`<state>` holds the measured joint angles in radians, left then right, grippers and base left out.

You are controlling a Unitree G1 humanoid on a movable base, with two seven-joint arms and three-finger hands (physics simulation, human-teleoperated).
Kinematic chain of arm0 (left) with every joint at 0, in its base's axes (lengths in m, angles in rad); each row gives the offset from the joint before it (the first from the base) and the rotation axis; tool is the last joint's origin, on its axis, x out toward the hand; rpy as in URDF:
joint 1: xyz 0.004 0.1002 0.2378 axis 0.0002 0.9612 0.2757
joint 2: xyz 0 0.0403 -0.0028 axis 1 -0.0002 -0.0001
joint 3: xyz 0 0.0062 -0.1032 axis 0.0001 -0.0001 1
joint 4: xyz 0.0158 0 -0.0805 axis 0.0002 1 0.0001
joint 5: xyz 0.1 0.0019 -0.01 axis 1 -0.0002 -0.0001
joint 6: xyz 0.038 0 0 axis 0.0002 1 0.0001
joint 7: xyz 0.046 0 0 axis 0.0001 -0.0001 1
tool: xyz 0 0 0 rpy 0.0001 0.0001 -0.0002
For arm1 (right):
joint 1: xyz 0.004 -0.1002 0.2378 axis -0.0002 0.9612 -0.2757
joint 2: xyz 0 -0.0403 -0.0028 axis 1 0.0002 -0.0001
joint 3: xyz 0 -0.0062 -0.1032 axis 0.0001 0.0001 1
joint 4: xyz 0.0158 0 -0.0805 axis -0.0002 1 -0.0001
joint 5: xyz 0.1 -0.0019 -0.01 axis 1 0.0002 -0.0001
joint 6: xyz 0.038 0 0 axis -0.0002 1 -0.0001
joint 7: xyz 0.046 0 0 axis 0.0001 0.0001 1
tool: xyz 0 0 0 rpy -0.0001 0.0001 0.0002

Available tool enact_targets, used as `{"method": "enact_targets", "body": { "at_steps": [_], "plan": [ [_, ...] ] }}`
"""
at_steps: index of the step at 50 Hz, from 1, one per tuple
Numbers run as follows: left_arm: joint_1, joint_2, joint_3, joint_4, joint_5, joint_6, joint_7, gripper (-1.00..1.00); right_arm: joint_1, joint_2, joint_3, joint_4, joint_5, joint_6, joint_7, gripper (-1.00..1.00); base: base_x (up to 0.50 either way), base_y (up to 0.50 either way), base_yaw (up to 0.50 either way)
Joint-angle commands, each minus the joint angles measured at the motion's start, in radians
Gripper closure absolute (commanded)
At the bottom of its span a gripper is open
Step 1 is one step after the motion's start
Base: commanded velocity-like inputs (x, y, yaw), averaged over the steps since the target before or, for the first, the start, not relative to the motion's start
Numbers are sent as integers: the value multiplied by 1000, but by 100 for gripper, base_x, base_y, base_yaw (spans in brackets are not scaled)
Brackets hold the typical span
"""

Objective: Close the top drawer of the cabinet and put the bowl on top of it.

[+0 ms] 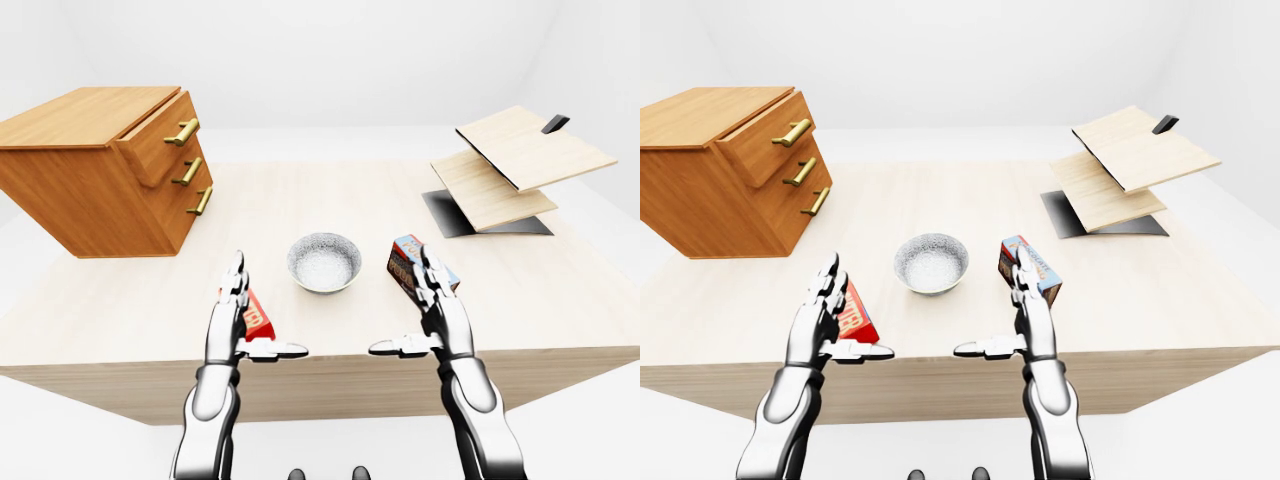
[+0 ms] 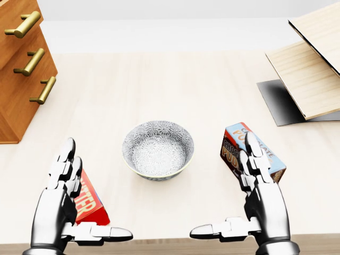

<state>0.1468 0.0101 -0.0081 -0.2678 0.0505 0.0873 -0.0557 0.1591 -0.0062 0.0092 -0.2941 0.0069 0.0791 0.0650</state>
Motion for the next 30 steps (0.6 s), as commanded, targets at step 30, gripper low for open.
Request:
{"method": "enact_targets", "body": {
  "at_steps": [30],
  "plan": [
    [75, -4, -8, -142, 6, 0, -16, -100, 96, 0, 19, -152, 9, 3, 19, -100, 0, 0, 0]
  ]
}}
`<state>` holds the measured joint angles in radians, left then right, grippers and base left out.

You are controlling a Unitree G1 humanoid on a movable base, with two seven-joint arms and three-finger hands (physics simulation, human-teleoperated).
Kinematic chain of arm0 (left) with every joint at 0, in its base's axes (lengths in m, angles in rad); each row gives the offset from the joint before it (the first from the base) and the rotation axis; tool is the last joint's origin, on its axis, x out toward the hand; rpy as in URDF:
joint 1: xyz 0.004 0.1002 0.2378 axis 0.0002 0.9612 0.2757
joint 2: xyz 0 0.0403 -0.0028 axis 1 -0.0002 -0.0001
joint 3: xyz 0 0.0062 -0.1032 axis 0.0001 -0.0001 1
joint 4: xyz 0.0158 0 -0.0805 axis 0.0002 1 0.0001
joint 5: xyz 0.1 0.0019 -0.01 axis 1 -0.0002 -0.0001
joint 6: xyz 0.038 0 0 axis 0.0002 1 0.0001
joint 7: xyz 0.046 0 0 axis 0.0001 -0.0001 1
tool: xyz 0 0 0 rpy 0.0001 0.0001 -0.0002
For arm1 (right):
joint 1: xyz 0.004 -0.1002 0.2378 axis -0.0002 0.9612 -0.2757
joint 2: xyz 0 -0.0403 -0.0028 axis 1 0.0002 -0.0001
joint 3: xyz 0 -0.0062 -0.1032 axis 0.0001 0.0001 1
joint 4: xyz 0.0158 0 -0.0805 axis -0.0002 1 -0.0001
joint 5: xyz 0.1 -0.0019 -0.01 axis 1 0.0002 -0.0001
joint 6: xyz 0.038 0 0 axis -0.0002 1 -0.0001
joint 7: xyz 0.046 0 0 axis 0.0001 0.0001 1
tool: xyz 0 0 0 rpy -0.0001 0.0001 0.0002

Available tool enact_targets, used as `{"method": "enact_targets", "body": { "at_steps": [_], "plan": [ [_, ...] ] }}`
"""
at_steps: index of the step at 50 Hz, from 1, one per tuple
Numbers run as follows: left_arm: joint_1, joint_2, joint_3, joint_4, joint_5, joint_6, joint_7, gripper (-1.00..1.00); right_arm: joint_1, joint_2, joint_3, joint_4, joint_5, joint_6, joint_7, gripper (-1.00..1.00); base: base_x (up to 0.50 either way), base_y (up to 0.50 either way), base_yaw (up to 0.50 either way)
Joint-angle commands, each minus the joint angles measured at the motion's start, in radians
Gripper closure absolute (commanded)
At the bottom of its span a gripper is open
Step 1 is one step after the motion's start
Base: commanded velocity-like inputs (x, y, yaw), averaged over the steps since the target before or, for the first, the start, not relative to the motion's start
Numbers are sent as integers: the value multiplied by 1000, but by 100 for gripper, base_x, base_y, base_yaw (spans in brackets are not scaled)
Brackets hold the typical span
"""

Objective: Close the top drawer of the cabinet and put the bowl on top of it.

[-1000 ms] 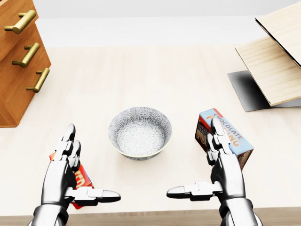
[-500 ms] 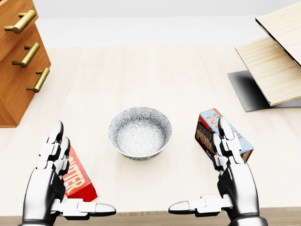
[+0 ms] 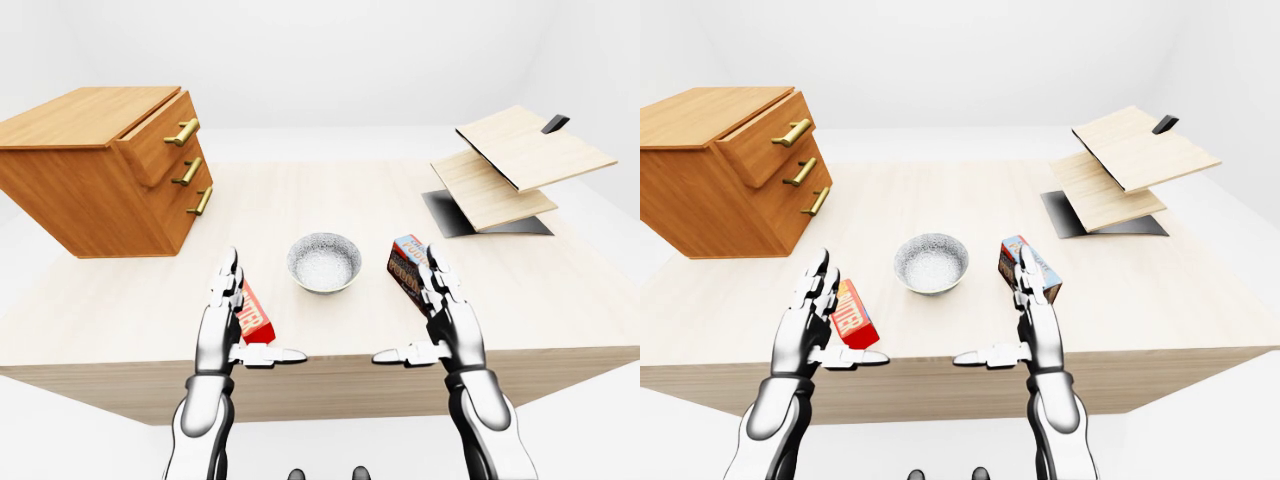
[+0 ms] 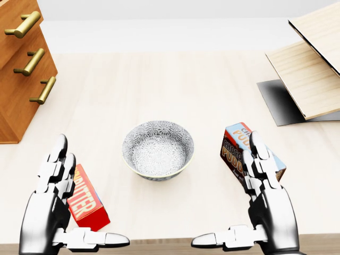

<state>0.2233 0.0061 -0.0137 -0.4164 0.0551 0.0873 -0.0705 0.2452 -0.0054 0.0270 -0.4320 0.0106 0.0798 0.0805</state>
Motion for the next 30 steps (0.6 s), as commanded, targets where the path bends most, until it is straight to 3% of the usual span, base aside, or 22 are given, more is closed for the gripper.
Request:
{"method": "enact_targets", "body": {
  "at_steps": [1, 16, 30],
  "plan": [
    [-2, 0, -2, 9, 3, 0, -1, -100, 11, -1, 2, -14, 4, -1, 4, -100, 0, 0, 0],
    [-2, 0, -1, 11, 1, 0, -2, -100, 18, -2, 7, -14, 5, -12, 12, -100, 15, 0, 0],
    [0, 0, -12, 15, 8, 0, 2, -100, 21, -3, 8, -14, 2, -22, 14, -100, 27, 0, 0]
  ]
}}
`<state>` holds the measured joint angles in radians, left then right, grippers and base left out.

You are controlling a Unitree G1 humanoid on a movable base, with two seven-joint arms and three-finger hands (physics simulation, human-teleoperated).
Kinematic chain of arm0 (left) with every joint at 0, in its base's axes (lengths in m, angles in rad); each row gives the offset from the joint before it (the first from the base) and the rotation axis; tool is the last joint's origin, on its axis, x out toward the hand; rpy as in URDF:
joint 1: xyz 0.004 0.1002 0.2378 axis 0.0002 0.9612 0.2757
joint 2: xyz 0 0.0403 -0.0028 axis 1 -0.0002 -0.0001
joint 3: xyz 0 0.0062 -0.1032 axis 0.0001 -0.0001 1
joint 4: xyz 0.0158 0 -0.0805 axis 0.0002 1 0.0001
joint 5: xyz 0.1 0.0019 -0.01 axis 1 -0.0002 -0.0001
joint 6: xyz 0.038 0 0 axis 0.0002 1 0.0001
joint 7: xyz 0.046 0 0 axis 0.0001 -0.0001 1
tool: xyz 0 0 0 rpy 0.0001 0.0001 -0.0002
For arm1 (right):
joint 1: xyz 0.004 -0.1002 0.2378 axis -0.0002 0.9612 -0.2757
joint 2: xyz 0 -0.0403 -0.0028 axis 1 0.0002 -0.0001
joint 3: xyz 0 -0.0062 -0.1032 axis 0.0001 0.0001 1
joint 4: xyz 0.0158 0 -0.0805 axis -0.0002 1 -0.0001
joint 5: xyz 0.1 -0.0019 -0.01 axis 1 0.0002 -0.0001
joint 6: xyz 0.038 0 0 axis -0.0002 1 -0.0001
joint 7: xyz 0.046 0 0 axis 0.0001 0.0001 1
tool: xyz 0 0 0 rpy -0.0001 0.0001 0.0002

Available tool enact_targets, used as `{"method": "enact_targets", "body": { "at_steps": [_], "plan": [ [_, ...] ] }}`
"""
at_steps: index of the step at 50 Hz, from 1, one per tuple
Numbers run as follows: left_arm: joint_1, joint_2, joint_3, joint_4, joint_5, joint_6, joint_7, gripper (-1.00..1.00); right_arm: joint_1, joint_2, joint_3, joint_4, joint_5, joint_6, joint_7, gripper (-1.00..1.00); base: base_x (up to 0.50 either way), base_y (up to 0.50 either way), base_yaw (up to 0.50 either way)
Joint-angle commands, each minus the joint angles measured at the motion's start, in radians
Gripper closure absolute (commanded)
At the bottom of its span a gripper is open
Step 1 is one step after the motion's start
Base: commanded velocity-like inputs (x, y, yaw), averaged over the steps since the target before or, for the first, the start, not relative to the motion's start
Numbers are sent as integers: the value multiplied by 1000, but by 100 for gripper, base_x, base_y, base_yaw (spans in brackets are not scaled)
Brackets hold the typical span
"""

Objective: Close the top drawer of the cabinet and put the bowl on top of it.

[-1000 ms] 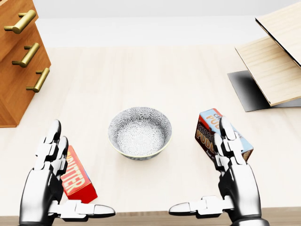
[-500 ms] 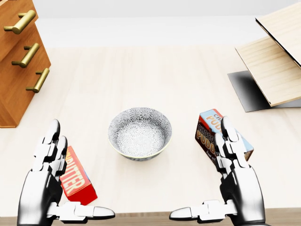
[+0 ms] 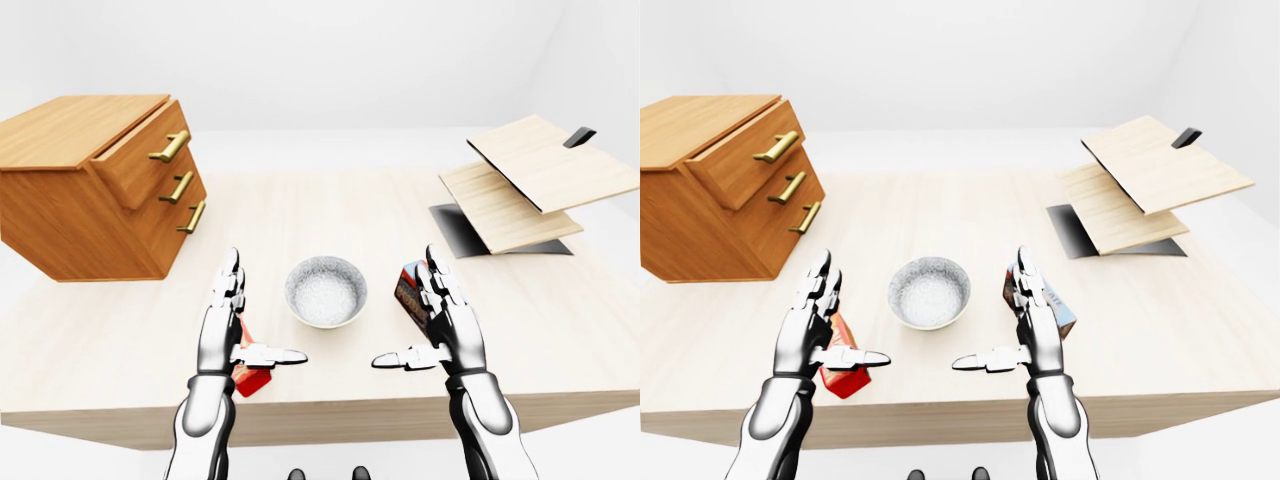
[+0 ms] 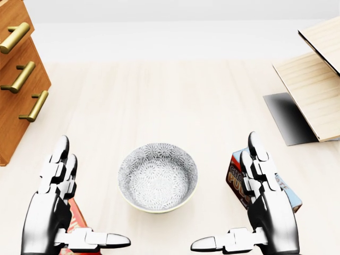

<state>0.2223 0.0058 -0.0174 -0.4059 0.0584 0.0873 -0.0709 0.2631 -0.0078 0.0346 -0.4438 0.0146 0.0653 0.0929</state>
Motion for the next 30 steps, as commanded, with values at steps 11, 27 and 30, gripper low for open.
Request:
{"method": "enact_targets", "body": {
  "at_steps": [11, 27, 30],
  "plan": [
    [4, 2, -8, -1, 2, 0, 2, -100, -1, 1, 4, 9, -5, -6, -9, -100, 18, 0, 0],
    [0, 1, -6, 1, 1, 0, 1, -100, 1, 1, -3, -1, 6, -5, -6, -100, 0, 0, 0],
    [-2, 1, -9, 7, 4, 0, 3, -100, 2, 1, -3, -3, 10, -6, -2, -100, 0, 0, 0]
  ]
}}
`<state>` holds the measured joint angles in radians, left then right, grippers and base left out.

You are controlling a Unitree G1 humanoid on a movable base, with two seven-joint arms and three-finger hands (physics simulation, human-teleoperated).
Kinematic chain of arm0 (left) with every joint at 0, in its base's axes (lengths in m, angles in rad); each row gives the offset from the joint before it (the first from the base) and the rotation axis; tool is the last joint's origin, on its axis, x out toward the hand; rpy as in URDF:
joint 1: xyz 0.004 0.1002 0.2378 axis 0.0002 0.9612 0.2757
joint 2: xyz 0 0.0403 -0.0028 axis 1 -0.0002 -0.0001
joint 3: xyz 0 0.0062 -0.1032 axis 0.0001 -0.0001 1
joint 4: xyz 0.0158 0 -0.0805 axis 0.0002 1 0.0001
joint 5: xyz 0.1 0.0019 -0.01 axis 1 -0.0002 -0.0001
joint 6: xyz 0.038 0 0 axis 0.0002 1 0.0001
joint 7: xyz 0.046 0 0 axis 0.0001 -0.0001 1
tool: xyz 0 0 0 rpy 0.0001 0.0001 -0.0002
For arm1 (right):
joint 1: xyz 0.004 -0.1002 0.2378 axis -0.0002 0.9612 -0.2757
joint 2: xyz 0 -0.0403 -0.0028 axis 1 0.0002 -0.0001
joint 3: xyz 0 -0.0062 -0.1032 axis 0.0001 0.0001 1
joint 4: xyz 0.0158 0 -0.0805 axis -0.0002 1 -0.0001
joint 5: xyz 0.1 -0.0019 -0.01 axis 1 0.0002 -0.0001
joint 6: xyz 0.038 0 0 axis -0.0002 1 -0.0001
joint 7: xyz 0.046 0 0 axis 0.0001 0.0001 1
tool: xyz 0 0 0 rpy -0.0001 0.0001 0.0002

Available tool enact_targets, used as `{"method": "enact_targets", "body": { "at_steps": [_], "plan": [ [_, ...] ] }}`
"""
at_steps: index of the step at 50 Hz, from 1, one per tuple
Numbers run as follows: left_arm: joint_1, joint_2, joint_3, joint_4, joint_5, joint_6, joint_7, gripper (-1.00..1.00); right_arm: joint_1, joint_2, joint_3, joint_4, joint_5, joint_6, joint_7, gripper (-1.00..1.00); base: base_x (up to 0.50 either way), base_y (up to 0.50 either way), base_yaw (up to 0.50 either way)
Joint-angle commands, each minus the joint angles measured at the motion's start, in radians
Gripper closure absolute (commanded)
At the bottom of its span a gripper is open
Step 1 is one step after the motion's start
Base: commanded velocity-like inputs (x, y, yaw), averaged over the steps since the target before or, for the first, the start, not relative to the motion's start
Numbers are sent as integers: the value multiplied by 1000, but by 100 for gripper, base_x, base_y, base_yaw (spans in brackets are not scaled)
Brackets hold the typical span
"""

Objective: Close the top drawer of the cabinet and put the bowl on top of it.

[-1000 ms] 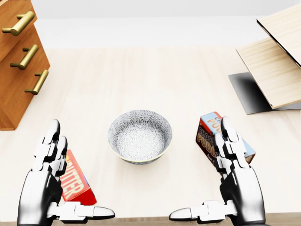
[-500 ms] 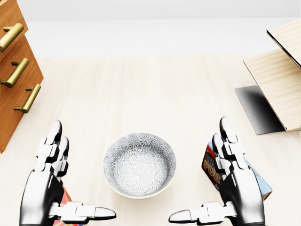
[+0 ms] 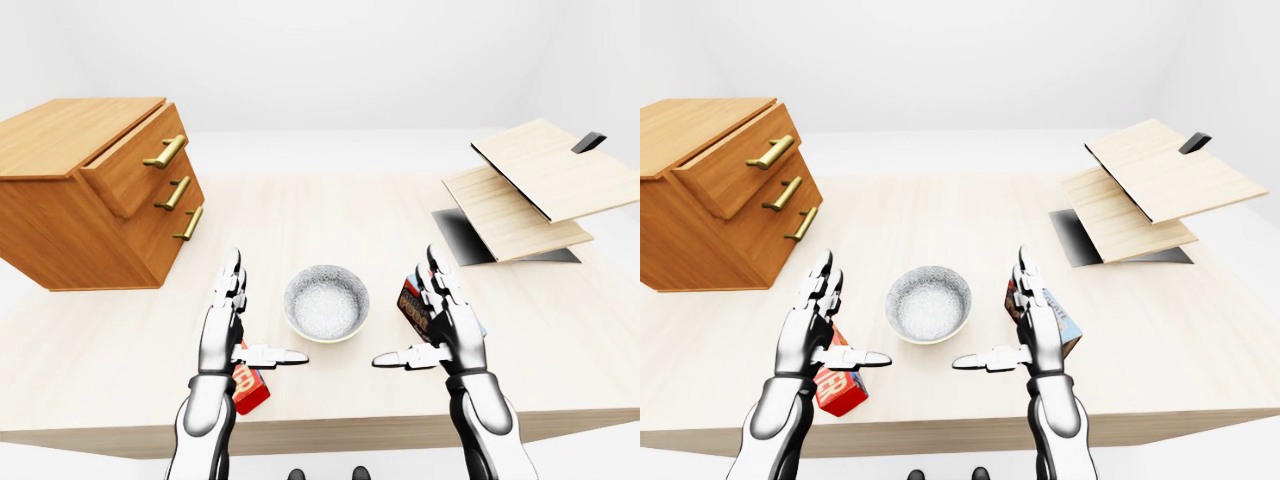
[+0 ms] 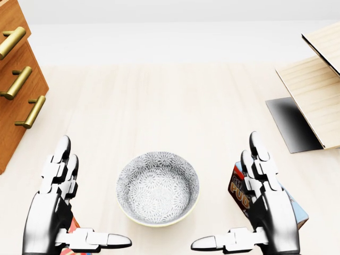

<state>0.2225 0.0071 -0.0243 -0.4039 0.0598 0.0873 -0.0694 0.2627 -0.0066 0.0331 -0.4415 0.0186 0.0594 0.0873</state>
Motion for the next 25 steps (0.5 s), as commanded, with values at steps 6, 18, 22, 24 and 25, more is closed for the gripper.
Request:
{"method": "enact_targets", "body": {
  "at_steps": [6, 18, 22, 24, 25],
  "plan": [
    [-1, 1, -3, 4, 2, 0, 0, -100, 11, -3, 5, -8, 16, -23, 21, -100, 0, 0, 0],
    [-4, 1, 1, 7, 0, 0, -2, -100, 8, -2, 9, 23, -19, -62, -2, -100, 0, 42, 0],
    [-4, 1, 0, 6, 1, 0, -2, -100, 8, -2, 8, 23, -17, -64, -2, -100, 0, 5, 0],
    [-5, 1, 1, 9, 1, 0, -2, -100, 7, -2, 5, 22, -12, -62, 0, -100, 0, 0, 0],
    [-5, 1, 1, 9, 1, 0, -2, -100, 7, -2, 4, 22, -12, -61, -1, -100, 0, 0, 0]
  ]
}}
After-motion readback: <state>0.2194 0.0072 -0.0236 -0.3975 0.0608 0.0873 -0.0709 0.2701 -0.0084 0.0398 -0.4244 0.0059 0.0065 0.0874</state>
